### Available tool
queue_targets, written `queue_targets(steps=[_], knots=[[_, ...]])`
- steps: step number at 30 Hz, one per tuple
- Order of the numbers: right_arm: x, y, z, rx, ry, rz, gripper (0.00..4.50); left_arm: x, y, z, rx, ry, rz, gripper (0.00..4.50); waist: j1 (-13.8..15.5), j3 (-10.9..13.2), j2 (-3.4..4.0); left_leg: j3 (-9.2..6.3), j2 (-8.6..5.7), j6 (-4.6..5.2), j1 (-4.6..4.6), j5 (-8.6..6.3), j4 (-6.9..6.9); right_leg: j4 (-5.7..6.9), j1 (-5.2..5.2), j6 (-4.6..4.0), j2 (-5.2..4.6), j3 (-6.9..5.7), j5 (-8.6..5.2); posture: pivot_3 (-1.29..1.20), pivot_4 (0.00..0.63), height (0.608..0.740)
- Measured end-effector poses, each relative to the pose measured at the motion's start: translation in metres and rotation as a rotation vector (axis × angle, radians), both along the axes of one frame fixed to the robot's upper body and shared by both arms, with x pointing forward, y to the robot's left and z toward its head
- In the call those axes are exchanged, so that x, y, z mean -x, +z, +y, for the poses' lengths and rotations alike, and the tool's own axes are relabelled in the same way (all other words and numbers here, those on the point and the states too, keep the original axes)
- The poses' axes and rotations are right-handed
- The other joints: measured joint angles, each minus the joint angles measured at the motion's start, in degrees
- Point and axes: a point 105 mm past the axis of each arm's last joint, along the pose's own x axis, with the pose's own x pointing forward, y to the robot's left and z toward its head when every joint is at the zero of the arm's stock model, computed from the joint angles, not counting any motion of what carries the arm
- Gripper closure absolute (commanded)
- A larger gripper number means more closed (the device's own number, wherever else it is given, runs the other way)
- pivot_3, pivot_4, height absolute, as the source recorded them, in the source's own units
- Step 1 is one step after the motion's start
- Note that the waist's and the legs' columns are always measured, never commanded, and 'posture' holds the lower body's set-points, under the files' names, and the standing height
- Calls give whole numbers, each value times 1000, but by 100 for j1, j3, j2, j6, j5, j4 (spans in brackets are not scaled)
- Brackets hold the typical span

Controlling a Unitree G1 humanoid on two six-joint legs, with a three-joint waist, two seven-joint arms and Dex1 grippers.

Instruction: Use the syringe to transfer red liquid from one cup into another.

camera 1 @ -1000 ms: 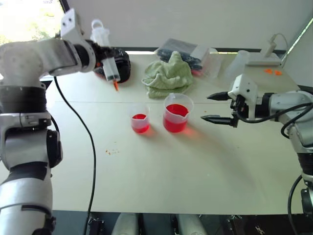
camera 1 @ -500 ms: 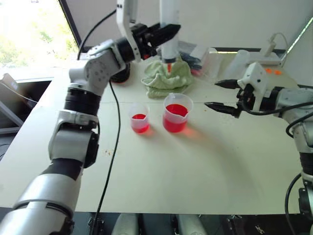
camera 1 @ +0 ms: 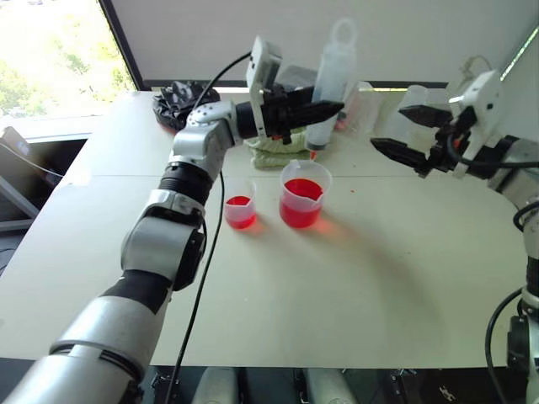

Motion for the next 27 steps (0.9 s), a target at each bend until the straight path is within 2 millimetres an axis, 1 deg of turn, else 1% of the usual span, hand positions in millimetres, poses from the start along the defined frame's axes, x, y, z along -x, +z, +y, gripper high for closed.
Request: queue_targets(steps=[6, 12, 15, 21, 27], knots=[[7, 18, 12, -108, 50, 13, 505, -2, -21, 0, -37, 9, 14, 3105, 0, 0, 0, 0, 1, 5, 0, -3, 0, 0, 0, 0, -1, 0, 0, 0, 150, 724], [8, 24, 19, -174, 71, 36, 505, -4, -46, 4, -48, 18, 72, 3105, 4, 0, 0, 0, 2, 6, -2, -3, 0, 0, 0, 0, -3, 0, 0, 0, 150, 724], [9, 26, 21, -193, 77, 48, 505, -6, -53, 4, -29, 34, 99, 3105, 14, 0, 0, 0, 2, 7, -3, -4, 1, 0, 0, 0, -5, 0, 0, 0, 150, 724], [9, 28, 23, -208, 81, 54, 505, -4, -55, -2, 12, 42, 108, 3105, 8, 0, 0, 0, 2, 8, -3, -5, 0, 0, 0, 0, -4, 0, 0, 0, 150, 724], [9, 27, 24, -217, 83, 73, 505, -3, -69, -1, 46, 68, 98, 3105, 6, 0, 0, 0, 3, 8, -3, -5, 0, 0, -1, 0, -4, 0, 0, 0, 150, 724]])
